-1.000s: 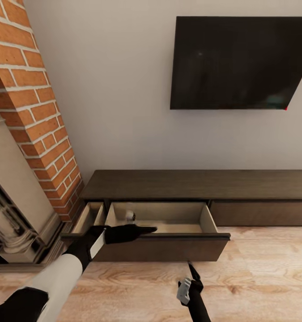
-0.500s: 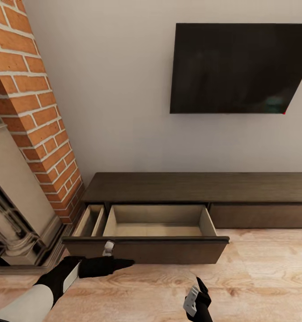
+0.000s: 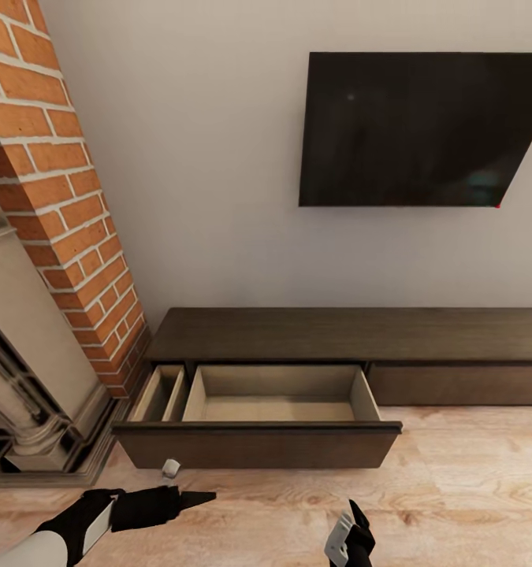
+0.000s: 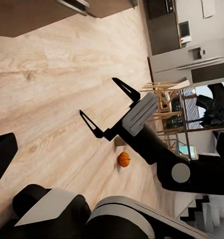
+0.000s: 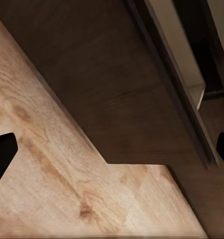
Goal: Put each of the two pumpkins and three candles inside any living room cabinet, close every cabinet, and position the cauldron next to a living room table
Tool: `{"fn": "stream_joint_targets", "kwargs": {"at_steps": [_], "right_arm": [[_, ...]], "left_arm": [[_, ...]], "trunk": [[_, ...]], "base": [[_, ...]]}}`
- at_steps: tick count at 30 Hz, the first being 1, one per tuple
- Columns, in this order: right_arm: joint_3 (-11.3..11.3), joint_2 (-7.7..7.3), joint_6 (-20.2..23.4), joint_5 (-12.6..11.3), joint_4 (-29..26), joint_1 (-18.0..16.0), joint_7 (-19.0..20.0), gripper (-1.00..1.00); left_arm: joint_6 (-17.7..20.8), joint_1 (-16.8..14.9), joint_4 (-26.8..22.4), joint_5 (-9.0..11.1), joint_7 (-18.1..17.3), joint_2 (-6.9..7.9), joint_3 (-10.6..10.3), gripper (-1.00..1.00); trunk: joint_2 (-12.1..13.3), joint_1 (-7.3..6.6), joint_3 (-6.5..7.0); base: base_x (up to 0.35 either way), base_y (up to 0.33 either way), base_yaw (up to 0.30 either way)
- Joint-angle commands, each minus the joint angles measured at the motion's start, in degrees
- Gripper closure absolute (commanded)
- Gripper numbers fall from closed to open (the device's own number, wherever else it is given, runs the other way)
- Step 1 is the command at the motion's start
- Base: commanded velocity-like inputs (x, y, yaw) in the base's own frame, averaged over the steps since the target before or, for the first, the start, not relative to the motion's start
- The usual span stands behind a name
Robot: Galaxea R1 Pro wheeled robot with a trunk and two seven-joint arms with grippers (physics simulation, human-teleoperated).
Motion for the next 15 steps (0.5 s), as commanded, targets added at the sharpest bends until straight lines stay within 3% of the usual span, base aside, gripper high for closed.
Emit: {"fn": "stream_joint_targets", "kwargs": {"at_steps": [1, 11, 12, 13, 15], "right_arm": [[0.0, 0.03, 0.0, 0.0, 0.2, 0.0, 0.0, -1.0], [0.0, 0.0, 0.0, -0.2, 0.5, 0.0, 0.0, -1.0], [0.0, -0.04, 0.0, -0.2, 0.5, 0.0, 0.0, -1.0], [0.0, -0.05, 0.0, -0.2, 0.6, 0.1, 0.0, -1.0], [0.0, -0.01, -0.5, -0.3, 0.6, 0.1, 0.0, -1.0]], "left_arm": [[-0.1, 0.0, 0.6, 0.0, 0.0, 0.2, 0.0, -1.0], [-0.4, 0.2, 4.1, -0.1, 0.1, 0.75, 0.0, -1.0], [-1.0, 0.2, 4.8, -0.1, 0.1, 0.74, 0.0, -1.0], [-5.1, 0.2, 7.2, -0.1, 0.2, 0.68, 0.0, -1.0], [-6.1, 0.2, 8.2, -0.1, 0.3, 0.69, 0.0, -1.0]], "trunk": [[0.4, -0.23, 0.19], [4.4, -2.42, 1.98], [4.8, -2.64, 2.16], [5.2, -2.86, 2.34], [6.0, -3.3, 2.7]], "base": [[0.0, 0.0, 0.0], [0.0, 0.0, 0.0], [0.0, 0.0, 0.0], [0.0, 0.0, 0.0], [0.0, 0.0, 0.0]]}}
